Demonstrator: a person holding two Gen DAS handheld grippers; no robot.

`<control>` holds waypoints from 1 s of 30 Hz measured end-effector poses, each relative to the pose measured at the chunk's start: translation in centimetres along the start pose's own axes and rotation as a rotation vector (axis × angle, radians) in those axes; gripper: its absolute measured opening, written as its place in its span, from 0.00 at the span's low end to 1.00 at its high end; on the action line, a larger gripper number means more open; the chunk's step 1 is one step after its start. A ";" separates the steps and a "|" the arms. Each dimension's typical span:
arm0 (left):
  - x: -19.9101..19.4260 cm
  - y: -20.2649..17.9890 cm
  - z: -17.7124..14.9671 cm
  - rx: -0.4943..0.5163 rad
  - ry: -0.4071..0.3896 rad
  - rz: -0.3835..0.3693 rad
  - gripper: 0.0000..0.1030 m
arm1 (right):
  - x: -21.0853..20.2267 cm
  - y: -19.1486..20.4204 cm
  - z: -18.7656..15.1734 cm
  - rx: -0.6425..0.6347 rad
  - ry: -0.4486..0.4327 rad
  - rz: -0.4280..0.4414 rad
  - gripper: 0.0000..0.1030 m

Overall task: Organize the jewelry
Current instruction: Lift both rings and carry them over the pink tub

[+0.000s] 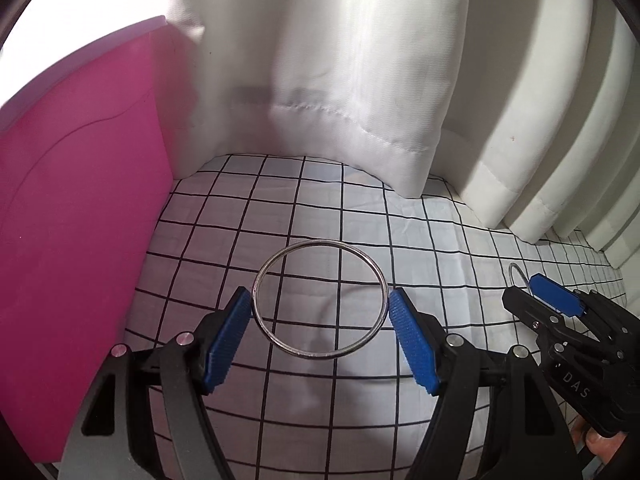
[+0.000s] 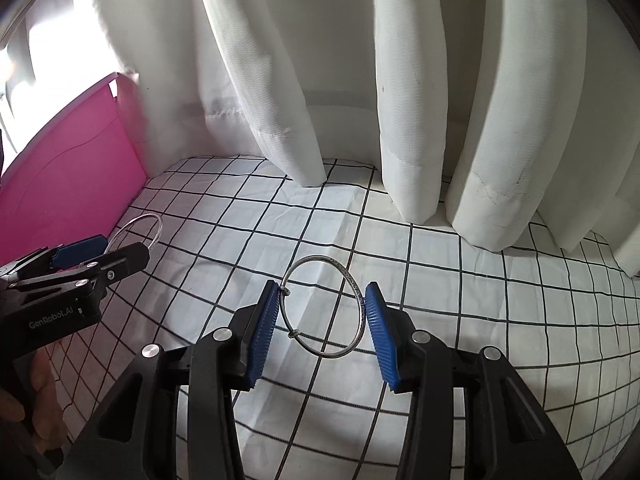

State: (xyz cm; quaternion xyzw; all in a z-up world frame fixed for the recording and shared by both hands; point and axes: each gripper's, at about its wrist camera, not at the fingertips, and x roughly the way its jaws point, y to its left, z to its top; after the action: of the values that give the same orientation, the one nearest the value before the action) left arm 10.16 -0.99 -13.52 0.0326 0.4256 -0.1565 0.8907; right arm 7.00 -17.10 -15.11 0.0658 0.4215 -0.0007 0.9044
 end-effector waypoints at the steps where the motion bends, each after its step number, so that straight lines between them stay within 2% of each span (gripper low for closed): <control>1: -0.7 -0.1 -0.1 -0.002 -0.006 -0.002 0.67 | -0.6 0.1 0.0 -0.004 -0.003 0.003 0.42; 10: -7.3 -1.4 0.0 -0.009 -0.087 -0.012 0.67 | -7.5 0.5 0.1 -0.053 -0.043 0.024 0.42; 17: -13.4 -1.2 1.0 -0.025 -0.180 -0.015 0.67 | -12.4 2.0 1.8 -0.107 -0.114 0.063 0.42; 24: -17.9 1.8 2.5 -0.068 -0.278 0.042 0.67 | -14.4 6.3 4.8 -0.188 -0.185 0.139 0.42; 30: -21.1 6.6 3.1 -0.118 -0.349 0.127 0.67 | -15.0 11.6 7.5 -0.269 -0.234 0.218 0.42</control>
State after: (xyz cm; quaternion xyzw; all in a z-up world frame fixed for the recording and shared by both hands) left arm 2.10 9.97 4.13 -0.0202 0.2701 -0.0779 0.9595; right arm 3.70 -7.33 2.53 -0.0108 0.3003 0.1458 0.9426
